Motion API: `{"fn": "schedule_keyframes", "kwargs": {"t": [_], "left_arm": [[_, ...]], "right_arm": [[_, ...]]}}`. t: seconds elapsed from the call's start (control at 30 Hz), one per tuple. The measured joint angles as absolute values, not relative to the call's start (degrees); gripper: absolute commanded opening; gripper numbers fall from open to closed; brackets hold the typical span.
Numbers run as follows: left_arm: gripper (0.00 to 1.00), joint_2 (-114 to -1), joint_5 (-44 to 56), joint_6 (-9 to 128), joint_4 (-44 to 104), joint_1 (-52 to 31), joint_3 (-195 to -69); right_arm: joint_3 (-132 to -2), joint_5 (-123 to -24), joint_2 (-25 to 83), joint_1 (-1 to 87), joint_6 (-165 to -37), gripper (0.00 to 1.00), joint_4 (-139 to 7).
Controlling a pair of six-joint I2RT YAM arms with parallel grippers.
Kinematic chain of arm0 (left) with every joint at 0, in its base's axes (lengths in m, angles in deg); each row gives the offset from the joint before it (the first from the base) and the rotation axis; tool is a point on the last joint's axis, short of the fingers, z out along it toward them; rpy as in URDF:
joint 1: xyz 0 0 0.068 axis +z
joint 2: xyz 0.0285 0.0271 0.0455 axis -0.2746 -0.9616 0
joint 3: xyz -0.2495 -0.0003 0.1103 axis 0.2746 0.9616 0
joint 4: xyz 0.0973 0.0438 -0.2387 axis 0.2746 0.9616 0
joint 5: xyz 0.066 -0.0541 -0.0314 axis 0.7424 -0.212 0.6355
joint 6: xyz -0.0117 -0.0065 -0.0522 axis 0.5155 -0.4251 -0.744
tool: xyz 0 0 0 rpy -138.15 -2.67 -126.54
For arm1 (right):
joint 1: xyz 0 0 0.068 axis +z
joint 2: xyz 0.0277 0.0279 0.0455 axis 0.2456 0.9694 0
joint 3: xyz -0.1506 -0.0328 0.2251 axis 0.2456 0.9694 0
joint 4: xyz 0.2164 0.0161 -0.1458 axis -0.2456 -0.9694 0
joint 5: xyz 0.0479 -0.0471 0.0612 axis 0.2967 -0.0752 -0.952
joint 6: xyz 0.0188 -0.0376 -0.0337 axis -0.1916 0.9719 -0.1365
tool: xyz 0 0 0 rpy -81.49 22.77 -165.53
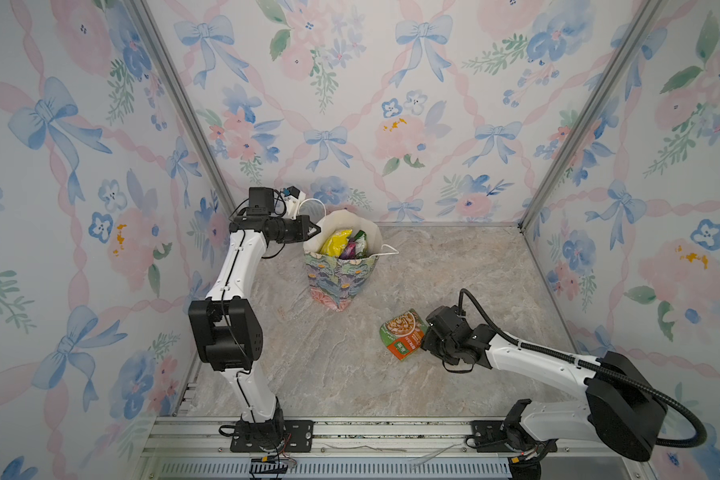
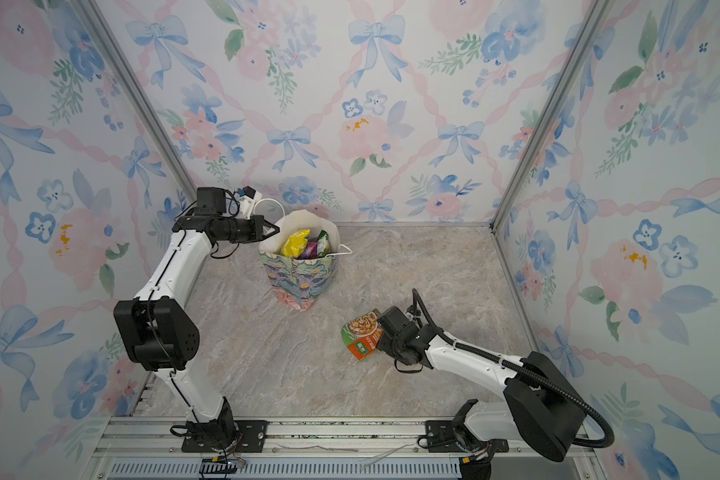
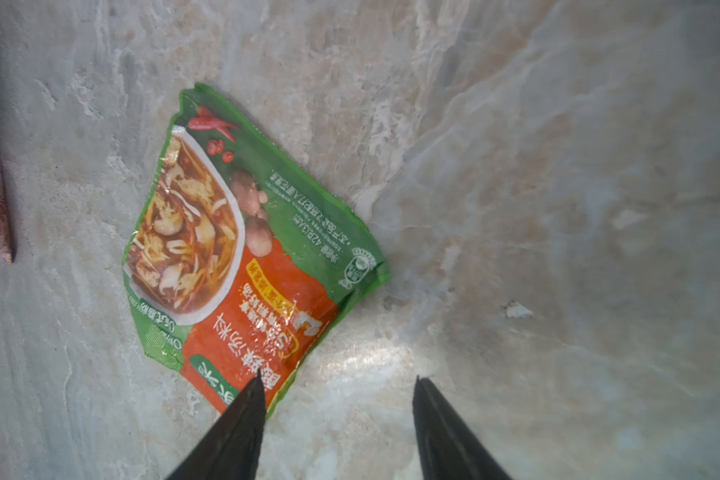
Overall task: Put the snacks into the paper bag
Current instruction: 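Grasp the red-green noodle packet with the right gripper and drag it nearer the bag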
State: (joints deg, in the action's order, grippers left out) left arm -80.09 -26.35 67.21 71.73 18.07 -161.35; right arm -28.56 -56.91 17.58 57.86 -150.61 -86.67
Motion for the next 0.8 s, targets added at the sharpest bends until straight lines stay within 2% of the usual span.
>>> {"fn": "schedule_keyframes", "kwargs": {"t": [0.6, 0.8], "left_arm": [[0.00, -80.1, -26.4, 67.2, 71.7, 18.1, -161.3], [0.00, -80.1, -26.4, 67.2, 71.7, 18.1, -161.3]], "right_arm": [[-26.3, -60.3, 24.6, 57.2, -156.7, 0.50, -71.7], [-26.3, -60.6, 26.8, 56.9, -158.2, 0.41, -66.9]]}}
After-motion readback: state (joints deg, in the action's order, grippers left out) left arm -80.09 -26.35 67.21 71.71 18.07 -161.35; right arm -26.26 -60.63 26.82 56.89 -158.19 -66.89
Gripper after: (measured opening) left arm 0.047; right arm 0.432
